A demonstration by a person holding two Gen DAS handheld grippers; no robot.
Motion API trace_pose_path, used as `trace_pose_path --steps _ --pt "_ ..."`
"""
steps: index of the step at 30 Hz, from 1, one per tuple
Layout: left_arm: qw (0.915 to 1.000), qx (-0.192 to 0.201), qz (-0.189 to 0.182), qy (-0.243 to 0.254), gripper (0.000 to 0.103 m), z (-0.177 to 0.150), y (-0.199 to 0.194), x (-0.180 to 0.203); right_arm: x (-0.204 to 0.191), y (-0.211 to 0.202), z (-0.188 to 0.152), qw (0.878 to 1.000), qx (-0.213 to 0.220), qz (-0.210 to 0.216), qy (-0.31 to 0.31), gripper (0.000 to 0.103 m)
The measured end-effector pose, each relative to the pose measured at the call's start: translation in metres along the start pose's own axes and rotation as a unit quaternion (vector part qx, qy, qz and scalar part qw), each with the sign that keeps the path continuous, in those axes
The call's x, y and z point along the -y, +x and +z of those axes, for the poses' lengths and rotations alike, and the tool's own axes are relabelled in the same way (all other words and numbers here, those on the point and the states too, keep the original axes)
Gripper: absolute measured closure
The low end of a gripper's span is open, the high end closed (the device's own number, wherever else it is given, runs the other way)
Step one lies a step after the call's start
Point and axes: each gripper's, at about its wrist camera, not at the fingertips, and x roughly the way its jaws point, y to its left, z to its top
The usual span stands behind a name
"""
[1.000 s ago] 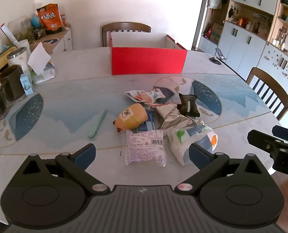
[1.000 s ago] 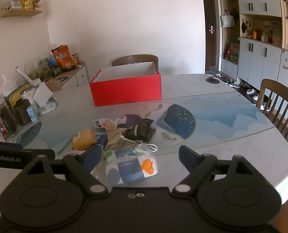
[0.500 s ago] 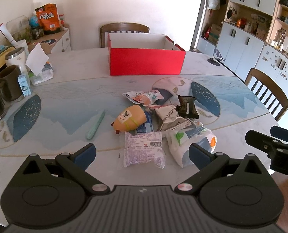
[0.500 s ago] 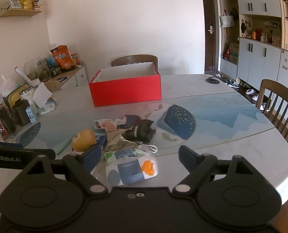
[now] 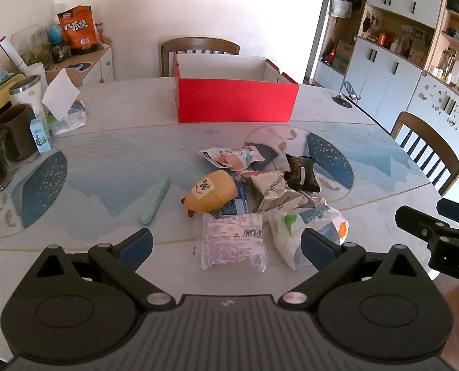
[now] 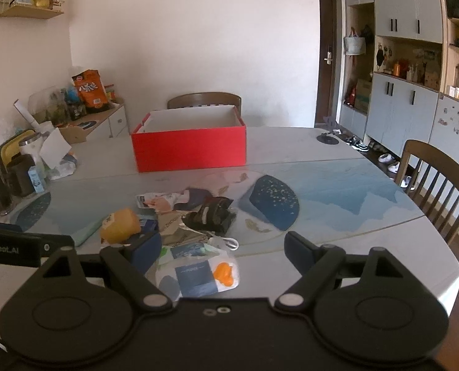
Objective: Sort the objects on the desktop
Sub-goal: 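Move both tools toward the pile of snack packages, then grasp the white-purple bread bag with the left tool while the right tool grasps the white green-print bag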
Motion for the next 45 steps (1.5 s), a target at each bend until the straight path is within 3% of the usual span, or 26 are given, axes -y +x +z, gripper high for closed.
trace_pose_path --steps 17,37,45 --pt "0.9998 -0.004 -0.017 0.007 0.000 -0.003 0.013 -0.007 -0.009 0.013 -0.005 0.999 -0.016 0.026 -0.013 0.016" --pt "0.9980 -0.045 -0.004 0.044 0.000 -0.011 0.087 0.000 0.010 0.091 -0.016 0.997 -0.073 0.005 -0.025 0.017" --pt "0.9972 -0.068 0.003 0.031 0.000 -0.013 0.111 -0.001 0.016 0.122 -0.018 0.994 -0.100 0.005 -0.040 0.017"
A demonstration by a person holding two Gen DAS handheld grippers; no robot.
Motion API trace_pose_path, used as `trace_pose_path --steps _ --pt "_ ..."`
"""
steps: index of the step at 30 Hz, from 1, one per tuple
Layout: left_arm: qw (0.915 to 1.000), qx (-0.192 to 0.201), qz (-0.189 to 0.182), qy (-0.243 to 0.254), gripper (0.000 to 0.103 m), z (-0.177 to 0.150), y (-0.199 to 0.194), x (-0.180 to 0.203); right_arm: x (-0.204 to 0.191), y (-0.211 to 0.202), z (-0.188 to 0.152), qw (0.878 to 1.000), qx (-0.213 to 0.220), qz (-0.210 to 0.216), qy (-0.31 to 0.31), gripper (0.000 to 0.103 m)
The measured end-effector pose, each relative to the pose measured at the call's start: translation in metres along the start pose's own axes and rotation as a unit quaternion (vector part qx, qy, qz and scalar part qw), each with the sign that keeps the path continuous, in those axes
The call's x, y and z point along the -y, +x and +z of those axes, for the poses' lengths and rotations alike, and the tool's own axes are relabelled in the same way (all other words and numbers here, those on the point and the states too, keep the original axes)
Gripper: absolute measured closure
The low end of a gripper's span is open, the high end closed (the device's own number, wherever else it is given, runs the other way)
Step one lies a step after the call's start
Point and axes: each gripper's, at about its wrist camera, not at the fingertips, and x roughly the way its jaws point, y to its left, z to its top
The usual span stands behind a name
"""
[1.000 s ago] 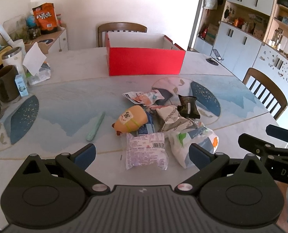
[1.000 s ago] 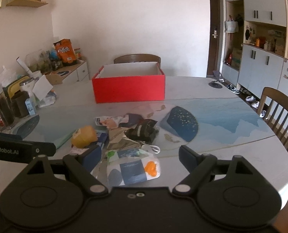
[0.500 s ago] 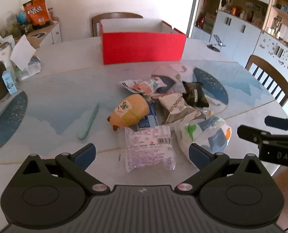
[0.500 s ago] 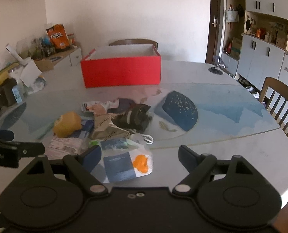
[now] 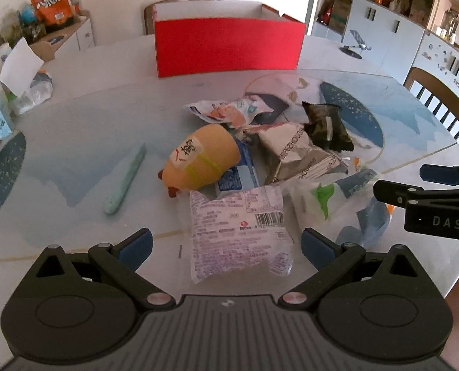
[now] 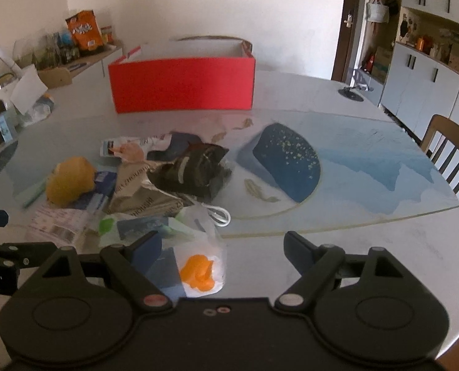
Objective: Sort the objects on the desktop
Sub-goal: 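Grasp the white-purple bread bag with the left tool while the right tool grasps the white green-print bag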
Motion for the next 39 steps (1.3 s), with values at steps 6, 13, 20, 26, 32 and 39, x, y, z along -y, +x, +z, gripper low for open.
trace_pose_path --steps 6,13,20,26,32,39 --pt "0.9999 -0.012 0.006 -0.004 0.000 0.001 0.016 0.001 0.001 0.016 0.002 1.000 -0.014 0.010 -0.005 0.018" --pt "0.9998 -0.016 0.012 0.002 0.000 -0.004 0.026 0.003 0.002 0.028 0.001 0.999 -0.026 0.021 -0.010 0.018" --pt "0.9998 -0.017 0.007 0.003 0.001 -0.004 0.027 0.004 0.004 0.040 -0.002 0.999 -0.039 0.034 0.002 0.020" --pt "0.9998 -0.015 -0.001 0.012 0.021 -0.004 0.027 0.007 0.006 0.042 -0.006 0.996 -0.047 0.070 0.019 0.057" --pt "0.9998 -0.012 0.001 0.015 0.031 -0.003 0.026 0.010 0.002 0.040 -0.005 0.996 -0.046 0.077 0.019 0.063" --pt "0.9998 -0.016 -0.009 0.006 0.037 -0.002 0.022 0.006 0.005 0.036 -0.002 0.996 -0.045 0.073 0.030 0.076"
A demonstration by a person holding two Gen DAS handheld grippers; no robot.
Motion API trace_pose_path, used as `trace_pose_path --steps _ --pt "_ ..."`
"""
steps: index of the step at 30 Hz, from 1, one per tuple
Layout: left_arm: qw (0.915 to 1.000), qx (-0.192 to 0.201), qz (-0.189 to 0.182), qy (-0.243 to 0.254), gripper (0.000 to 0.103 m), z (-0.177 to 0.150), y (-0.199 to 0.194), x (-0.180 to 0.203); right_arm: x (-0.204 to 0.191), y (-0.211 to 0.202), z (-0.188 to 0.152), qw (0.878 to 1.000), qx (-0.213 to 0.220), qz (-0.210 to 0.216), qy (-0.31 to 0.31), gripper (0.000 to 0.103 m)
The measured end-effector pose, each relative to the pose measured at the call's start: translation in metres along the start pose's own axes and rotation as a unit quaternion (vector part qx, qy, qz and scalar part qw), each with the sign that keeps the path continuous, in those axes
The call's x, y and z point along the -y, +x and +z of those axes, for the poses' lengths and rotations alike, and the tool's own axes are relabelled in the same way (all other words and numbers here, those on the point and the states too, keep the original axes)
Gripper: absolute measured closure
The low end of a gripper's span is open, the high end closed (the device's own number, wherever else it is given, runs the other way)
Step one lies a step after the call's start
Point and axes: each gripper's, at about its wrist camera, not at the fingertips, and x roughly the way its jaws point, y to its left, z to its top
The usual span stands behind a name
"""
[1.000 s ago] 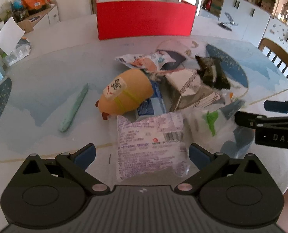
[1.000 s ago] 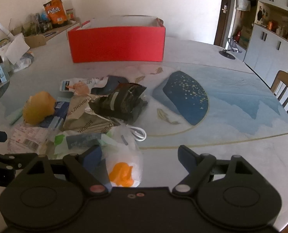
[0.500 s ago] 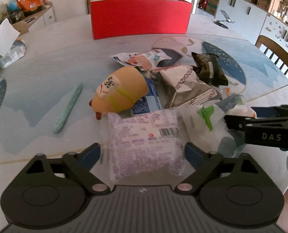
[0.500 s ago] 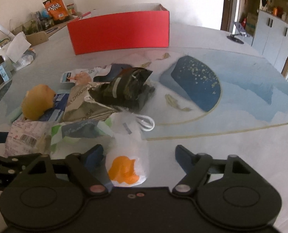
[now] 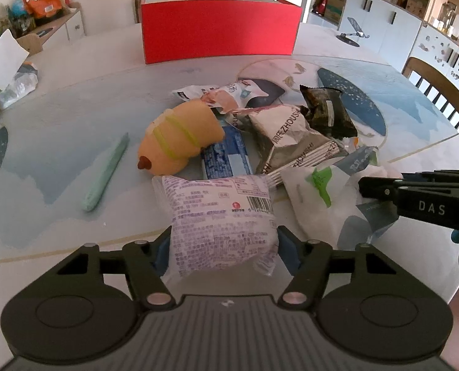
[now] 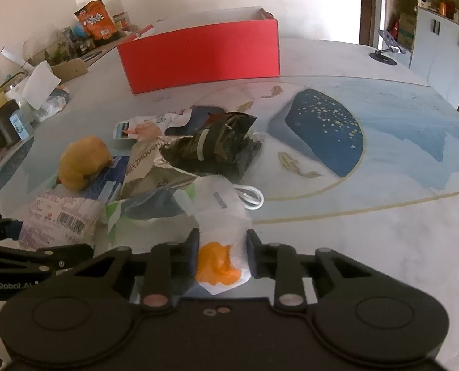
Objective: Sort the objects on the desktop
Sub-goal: 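Grasp the white-purple bread bag with the left tool while the right tool grasps the white green-print bag, then carry both held bags up and over into the red box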
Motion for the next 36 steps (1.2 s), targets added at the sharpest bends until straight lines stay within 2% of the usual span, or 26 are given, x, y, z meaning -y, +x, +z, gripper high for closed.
trace_pose_path --steps 8,22,36 --pt "0.9998 0.014 -0.014 0.005 0.038 0.005 -0.014 0.002 -0.003 -0.013 0.004 1.000 0.004 -0.002 0.005 0.078" --pt "0.9978 0.052 -0.038 0.013 0.038 0.014 -0.053 0.002 -0.010 -0.048 0.013 0.999 0.041 -0.020 0.022 0.078" --pt "0.9955 0.084 -0.039 0.020 0.038 0.042 -0.101 -0.008 -0.015 -0.087 0.042 0.997 0.069 -0.019 0.034 0.078"
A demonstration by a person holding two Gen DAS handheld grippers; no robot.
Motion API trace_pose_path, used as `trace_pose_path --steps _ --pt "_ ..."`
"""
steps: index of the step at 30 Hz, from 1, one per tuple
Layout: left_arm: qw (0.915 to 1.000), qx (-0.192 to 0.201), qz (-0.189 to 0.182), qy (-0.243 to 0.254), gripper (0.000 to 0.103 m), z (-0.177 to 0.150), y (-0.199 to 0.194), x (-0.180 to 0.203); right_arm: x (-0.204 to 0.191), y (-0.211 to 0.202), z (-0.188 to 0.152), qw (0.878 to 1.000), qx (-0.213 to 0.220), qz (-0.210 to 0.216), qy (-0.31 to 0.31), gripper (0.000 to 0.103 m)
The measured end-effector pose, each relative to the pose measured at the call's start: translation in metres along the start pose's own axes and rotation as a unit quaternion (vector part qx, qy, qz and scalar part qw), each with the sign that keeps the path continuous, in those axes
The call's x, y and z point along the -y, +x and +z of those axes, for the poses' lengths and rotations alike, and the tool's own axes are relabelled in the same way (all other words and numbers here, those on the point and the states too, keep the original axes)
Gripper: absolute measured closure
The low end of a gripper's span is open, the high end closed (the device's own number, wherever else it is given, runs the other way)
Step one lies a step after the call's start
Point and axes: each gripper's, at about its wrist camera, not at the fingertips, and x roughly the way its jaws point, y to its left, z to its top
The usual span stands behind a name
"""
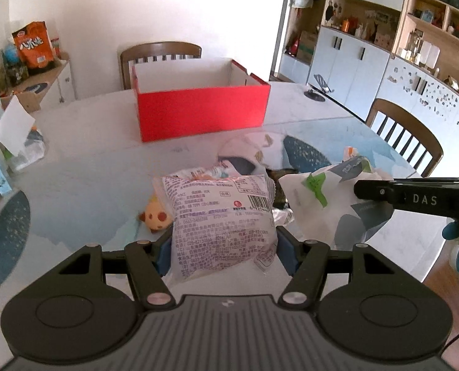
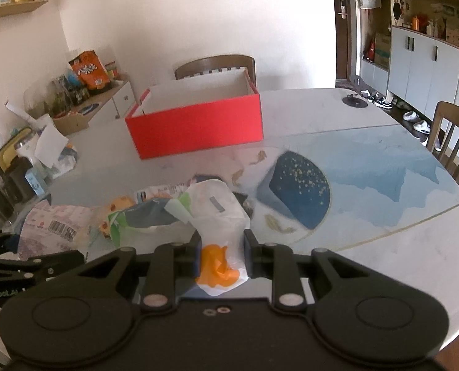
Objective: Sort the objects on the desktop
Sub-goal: 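Carry both held bags up and over into the red box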
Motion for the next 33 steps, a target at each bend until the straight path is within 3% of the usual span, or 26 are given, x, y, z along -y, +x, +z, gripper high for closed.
trace_pose_path --steps 8,33 --pt "0.9999 0.009 -0.005 -0.013 0.038 0.025 -0.003 -0.004 0.002 -0.002 0.033 1.000 -0.003 0.000 0.001 0.078" --pt "0.9977 0.036 0.032 -0.048 0.038 0.131 0.056 -0.026 0.024 0.055 0.157 0.998 0.017 0.046 -0.044 0.078"
